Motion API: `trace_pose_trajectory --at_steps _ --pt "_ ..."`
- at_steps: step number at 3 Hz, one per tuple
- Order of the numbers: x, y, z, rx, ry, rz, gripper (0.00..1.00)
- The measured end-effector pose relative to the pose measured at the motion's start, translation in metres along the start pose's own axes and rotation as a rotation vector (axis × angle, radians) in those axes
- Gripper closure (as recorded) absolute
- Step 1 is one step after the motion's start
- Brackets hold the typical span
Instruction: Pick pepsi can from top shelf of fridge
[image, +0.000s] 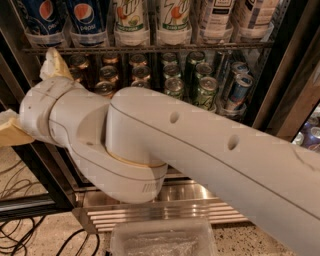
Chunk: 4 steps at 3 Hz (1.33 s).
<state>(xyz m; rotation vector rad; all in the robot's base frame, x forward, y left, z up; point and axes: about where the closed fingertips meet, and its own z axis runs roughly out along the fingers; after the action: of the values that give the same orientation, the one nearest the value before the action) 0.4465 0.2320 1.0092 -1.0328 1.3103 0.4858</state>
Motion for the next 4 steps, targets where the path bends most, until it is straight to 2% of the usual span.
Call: trace_pose_trajectory --at_steps 1,3,4 --pt "0.005 -0.014 0.005 0.014 0.008 0.047 0.00" --pt "-0.038 -0.091 0.004 0.136 -0.083 0.114 0.00" --pt "-0.038 -0.091 0.004 0.135 -0.083 0.114 0.00"
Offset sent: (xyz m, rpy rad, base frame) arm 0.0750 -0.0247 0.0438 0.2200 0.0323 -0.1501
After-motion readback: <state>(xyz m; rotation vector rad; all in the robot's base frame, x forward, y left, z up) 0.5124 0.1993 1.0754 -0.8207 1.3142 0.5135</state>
